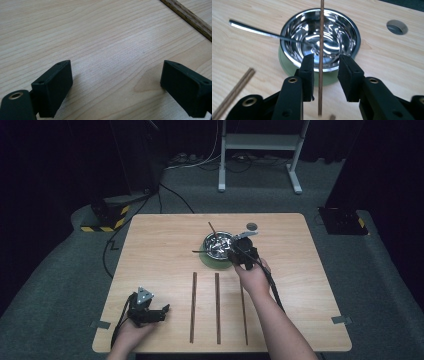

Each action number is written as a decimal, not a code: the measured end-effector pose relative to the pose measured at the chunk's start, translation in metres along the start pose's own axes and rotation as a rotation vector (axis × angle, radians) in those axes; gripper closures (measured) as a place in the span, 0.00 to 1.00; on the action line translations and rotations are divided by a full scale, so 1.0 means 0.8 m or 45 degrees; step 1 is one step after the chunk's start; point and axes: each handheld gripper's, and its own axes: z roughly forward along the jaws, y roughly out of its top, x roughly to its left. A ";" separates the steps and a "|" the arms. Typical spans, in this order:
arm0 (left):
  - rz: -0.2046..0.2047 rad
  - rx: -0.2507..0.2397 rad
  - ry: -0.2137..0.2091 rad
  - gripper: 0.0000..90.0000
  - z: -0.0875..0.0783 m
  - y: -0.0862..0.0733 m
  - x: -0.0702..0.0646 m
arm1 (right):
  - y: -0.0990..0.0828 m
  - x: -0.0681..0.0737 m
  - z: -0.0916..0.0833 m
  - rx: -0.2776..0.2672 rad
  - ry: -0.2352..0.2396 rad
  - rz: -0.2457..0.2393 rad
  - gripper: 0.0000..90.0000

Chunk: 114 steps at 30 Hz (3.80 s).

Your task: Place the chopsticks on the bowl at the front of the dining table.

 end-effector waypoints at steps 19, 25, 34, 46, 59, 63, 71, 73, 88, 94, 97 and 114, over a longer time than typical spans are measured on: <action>0.000 0.000 0.000 0.12 0.000 0.000 0.000 | -0.114 0.006 -0.038 0.034 0.001 0.014 0.70; 0.005 0.000 0.000 0.12 0.000 0.000 0.000 | -0.139 0.016 -0.036 0.089 0.007 -0.001 0.75; 0.006 0.000 0.000 0.12 0.000 0.000 0.000 | -0.160 0.018 -0.033 0.107 0.001 0.008 0.83; 0.006 0.000 0.000 0.12 0.000 0.000 0.000 | -0.173 0.024 -0.033 0.159 -0.006 -0.002 0.86; 0.004 -0.001 0.004 0.12 0.000 0.000 0.000 | -0.179 0.000 -0.036 0.166 -0.057 0.010 0.93; 0.004 -0.001 0.002 0.12 0.000 0.000 0.000 | -0.177 -0.013 -0.035 0.175 -0.080 0.008 0.93; 0.001 -0.001 0.003 0.12 0.000 0.000 0.000 | -0.171 -0.027 -0.033 0.203 -0.036 0.051 0.87; -0.003 -0.002 0.003 0.12 0.000 0.000 -0.001 | -0.172 -0.026 -0.033 0.203 -0.029 0.040 0.86; 0.000 -0.001 0.000 0.12 0.000 0.000 0.000 | -0.174 -0.023 -0.036 0.207 -0.058 -0.007 0.93; 0.000 -0.001 0.000 0.12 0.000 0.000 0.000 | -0.163 -0.021 -0.040 0.177 -0.064 -0.031 0.94; 0.001 -0.002 -0.002 0.12 0.000 0.000 0.000 | -0.154 -0.019 -0.044 0.157 -0.067 -0.033 0.94; 0.007 -0.002 -0.001 0.13 -0.001 0.000 0.000 | -0.096 -0.009 -0.046 0.066 -0.065 -0.080 0.94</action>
